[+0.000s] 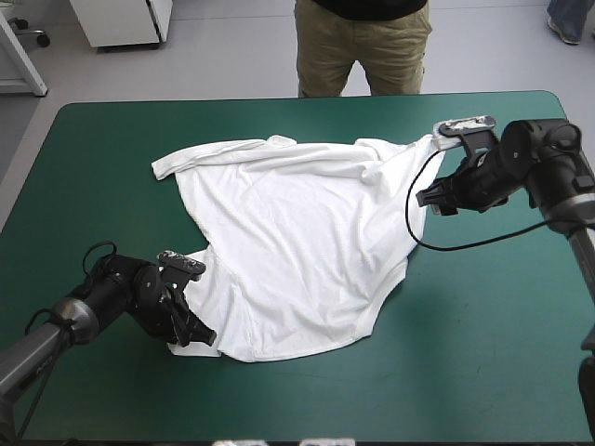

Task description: Fold the cloth

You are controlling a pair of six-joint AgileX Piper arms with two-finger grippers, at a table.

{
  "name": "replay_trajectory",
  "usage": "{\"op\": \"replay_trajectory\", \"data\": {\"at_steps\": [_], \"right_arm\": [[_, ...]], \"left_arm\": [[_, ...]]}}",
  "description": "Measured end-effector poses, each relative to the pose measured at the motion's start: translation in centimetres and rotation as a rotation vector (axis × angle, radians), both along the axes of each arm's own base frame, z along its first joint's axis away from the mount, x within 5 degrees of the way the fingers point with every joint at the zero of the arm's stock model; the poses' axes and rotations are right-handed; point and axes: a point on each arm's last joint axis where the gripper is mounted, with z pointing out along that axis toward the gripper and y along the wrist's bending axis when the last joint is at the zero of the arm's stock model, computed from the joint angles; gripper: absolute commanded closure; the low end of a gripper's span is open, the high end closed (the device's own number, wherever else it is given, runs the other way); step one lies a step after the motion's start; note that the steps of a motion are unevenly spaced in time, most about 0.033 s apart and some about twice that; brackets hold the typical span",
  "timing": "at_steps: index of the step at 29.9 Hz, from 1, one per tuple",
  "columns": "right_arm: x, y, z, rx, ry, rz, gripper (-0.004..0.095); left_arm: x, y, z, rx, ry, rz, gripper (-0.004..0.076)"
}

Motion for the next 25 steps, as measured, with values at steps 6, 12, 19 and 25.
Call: {"op": "replay_trajectory", "data": {"at_steps": [6, 12, 19, 25], "right_arm": [[3.6, 0.9, -5.9, 0.036, 0.092, -0.021, 0.0355], [6.1, 1.3, -10.2, 0.043, 0.147, -0.038, 0.0355], [7.2, 2.1, -13.9, 0.078, 0.237, -0.025, 0.0599], [7.3, 2.5, -14.1, 0.080, 0.229, 0.011, 0.0911]], "left_arm": [[0.0, 0.0, 0.0, 0.000, 0.000, 0.000, 0.0733], [0.0, 0.0, 0.0, 0.000, 0.001, 0.000, 0.0733], [0.0, 0.0, 0.0, -0.002, 0.000, 0.018, 0.0733], [0.1, 0.0, 0.0, -0.003, -0.004, 0.028, 0.0733]]}}
